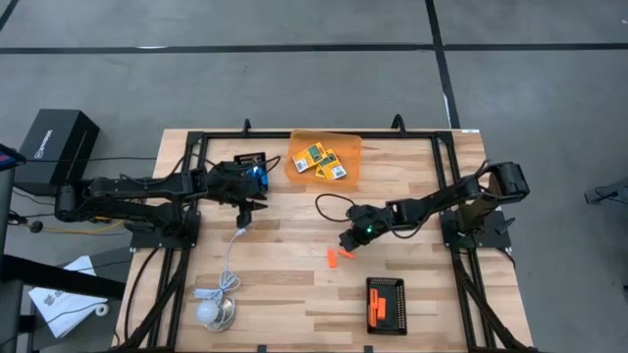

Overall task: Pick & Place School Supplies
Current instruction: Put the eraser into the bottom black bin

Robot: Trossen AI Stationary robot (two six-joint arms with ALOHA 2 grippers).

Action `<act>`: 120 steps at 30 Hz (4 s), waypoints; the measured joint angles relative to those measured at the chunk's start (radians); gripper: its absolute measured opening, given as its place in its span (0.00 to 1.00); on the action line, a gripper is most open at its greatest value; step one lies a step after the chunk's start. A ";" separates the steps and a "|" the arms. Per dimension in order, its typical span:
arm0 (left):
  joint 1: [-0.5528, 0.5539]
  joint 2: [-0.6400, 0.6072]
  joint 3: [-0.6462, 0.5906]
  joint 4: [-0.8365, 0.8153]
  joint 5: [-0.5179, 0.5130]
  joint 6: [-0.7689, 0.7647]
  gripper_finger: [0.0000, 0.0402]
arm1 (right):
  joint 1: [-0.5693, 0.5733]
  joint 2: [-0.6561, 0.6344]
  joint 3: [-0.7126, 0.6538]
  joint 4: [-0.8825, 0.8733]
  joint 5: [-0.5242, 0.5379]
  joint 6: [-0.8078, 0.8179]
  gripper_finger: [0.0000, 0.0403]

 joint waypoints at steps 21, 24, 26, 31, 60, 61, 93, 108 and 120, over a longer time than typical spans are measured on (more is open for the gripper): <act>0.000 0.000 0.000 0.080 0.000 0.004 0.29 | 0.111 -0.138 0.442 -0.869 0.222 -0.083 0.30; 0.000 0.000 0.000 0.080 0.000 0.004 0.29 | 0.136 -0.067 0.535 -0.948 0.235 -0.081 0.37; 0.000 0.000 0.000 0.080 0.000 0.004 0.29 | 0.147 -0.015 0.585 -0.988 0.234 -0.081 0.42; 0.000 0.000 0.000 0.080 0.000 0.007 0.29 | 0.170 0.122 0.680 -1.031 0.226 -0.085 0.50; 0.000 0.000 0.000 0.079 0.050 0.011 0.29 | 0.132 0.264 0.706 -1.080 0.160 -0.250 0.49; 0.000 0.000 0.000 0.079 0.050 0.011 0.29 | 0.127 0.264 0.700 -1.081 0.153 -0.260 0.50; 0.000 0.000 -0.001 0.071 0.049 0.000 0.29 | 0.118 0.363 0.690 -1.018 0.046 -0.379 0.61; 0.000 0.000 -0.001 0.061 0.049 0.000 0.29 | 0.133 0.422 0.695 -1.033 0.056 -0.358 0.08; 0.000 0.000 -0.001 0.065 0.049 0.000 0.29 | 0.078 0.338 0.686 -0.982 0.039 -0.394 0.06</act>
